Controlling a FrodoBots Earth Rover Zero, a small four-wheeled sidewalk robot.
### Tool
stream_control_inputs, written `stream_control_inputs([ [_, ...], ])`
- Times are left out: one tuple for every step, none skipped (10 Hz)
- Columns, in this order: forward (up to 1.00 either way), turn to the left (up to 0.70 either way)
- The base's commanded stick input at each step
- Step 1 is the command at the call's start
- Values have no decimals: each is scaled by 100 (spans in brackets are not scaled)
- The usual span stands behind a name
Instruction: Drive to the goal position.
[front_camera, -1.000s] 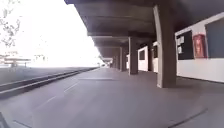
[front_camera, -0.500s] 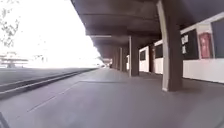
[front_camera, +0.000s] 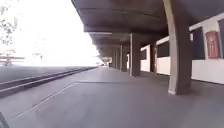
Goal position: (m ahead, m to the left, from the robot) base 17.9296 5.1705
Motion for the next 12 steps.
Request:
stream_control_inputs([
  [70, 0],
  [70, 0],
  [70, 0],
  [70, 0],
  [70, 0],
  [70, 0],
  [70, 0],
  [70, 0],
  [70, 0],
  [70, 0],
  [70, 0],
  [70, 0],
])
